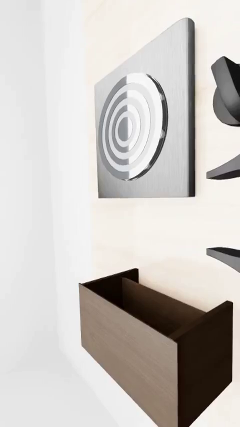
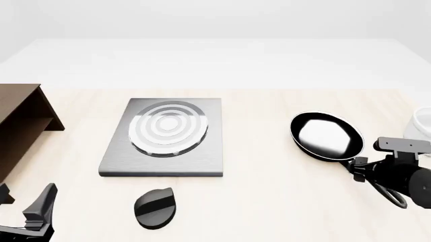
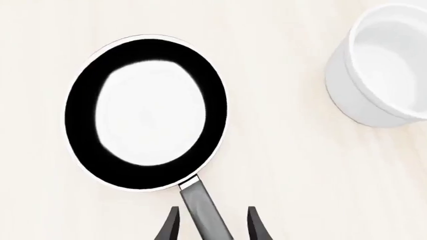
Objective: Turn on the stove and put the frying pan on it.
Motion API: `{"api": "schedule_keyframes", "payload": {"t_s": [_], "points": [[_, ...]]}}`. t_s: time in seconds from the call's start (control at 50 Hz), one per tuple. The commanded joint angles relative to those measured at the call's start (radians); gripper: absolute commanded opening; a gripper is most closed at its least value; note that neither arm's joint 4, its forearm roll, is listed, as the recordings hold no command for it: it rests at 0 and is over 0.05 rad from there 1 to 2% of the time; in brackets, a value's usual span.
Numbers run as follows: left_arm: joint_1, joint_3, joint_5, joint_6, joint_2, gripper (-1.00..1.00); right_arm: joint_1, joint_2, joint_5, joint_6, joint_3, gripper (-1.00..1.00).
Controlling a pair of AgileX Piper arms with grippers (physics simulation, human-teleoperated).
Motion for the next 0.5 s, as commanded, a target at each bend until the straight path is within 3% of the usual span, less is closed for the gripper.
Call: {"api": "schedule_keyframes", "payload": {"t_s": [0.02,0.5], "points": [[-0.002,0.0,-0.002,0.007,-0.002,1.0,0.01,0.04,-0.021,0.009,-0.004,1.0],[-0.002,0.0,-0.018,0.006,0.014,1.0,0.017,0.116,-0.061,-0.001,-0.015,1.0]]}}
